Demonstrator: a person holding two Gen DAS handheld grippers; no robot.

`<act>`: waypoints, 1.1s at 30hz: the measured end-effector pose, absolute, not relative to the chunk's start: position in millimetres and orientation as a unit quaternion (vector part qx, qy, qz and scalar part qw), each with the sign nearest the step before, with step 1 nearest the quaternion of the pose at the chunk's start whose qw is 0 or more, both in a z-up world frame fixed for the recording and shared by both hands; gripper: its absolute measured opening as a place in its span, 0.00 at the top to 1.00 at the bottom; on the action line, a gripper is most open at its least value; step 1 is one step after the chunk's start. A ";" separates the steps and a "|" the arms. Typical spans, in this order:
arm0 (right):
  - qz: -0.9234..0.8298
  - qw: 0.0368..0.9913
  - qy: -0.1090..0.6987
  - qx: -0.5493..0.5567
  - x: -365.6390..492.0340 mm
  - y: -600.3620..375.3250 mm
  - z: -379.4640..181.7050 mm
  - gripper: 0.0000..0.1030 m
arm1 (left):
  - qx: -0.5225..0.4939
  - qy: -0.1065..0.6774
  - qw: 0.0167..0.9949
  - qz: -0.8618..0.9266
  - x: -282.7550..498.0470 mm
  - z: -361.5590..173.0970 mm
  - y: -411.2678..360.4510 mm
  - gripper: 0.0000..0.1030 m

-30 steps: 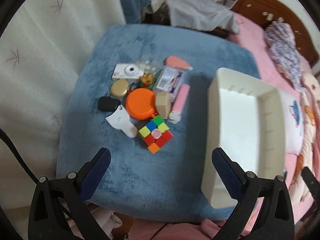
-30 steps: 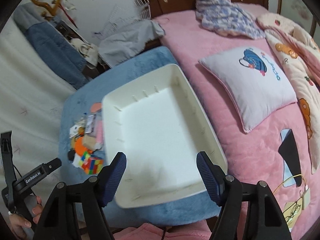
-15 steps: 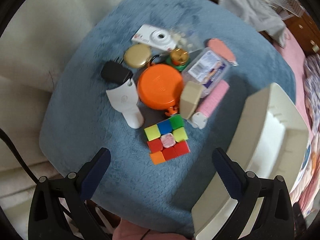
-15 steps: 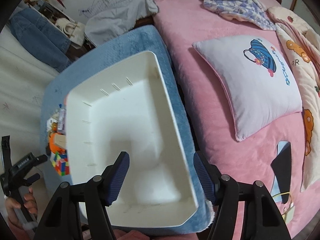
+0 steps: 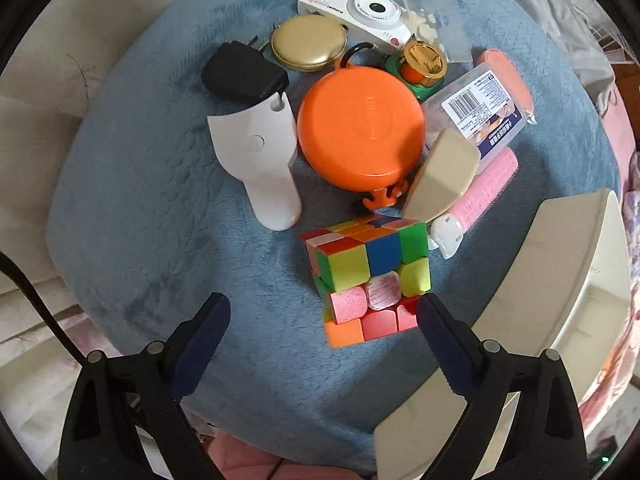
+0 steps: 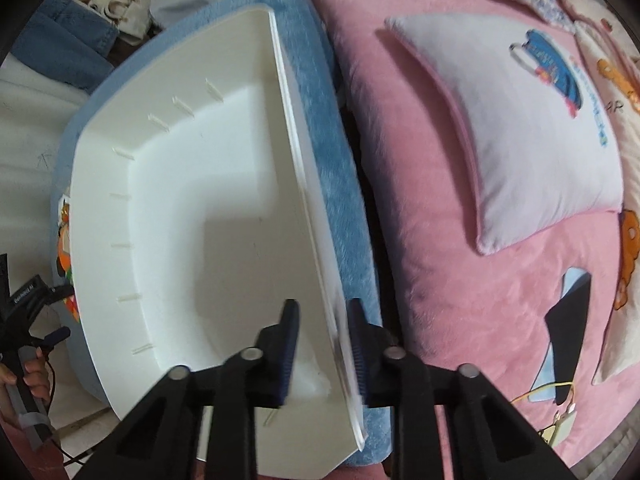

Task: Organize rigid objects
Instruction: 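Grasp the tray rim with the right tool while the left tool grasps the Rubik's cube, then carry the Rubik's cube into the tray with the left tool and release it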

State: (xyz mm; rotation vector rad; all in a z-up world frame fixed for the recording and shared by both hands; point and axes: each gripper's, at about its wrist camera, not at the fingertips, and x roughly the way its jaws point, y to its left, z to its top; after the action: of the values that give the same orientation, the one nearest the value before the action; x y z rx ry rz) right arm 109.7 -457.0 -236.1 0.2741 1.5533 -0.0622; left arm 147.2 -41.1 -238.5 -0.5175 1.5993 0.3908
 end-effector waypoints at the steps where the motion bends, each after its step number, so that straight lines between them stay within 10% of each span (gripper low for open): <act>1: -0.029 0.705 0.700 0.115 110.0 -456.4 -238.1 0.86 | -0.231 0.703 0.651 0.170 147.0 -238.5 -40.1 0.08; 16: 0.016 0.707 0.700 0.095 109.7 -413.6 -247.3 0.92 | -0.281 0.715 0.628 0.122 157.6 -246.8 -27.8 0.13; 33: -0.046 0.720 0.688 0.080 108.2 -397.4 -245.5 0.92 | -0.287 0.748 0.590 0.102 175.6 -263.8 -13.5 0.40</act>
State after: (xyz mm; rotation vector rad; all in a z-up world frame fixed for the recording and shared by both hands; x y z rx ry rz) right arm 108.2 -397.4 -245.5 0.1758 1.5208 -0.1015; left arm 175.6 -13.5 -263.8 -0.6678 1.7402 0.2379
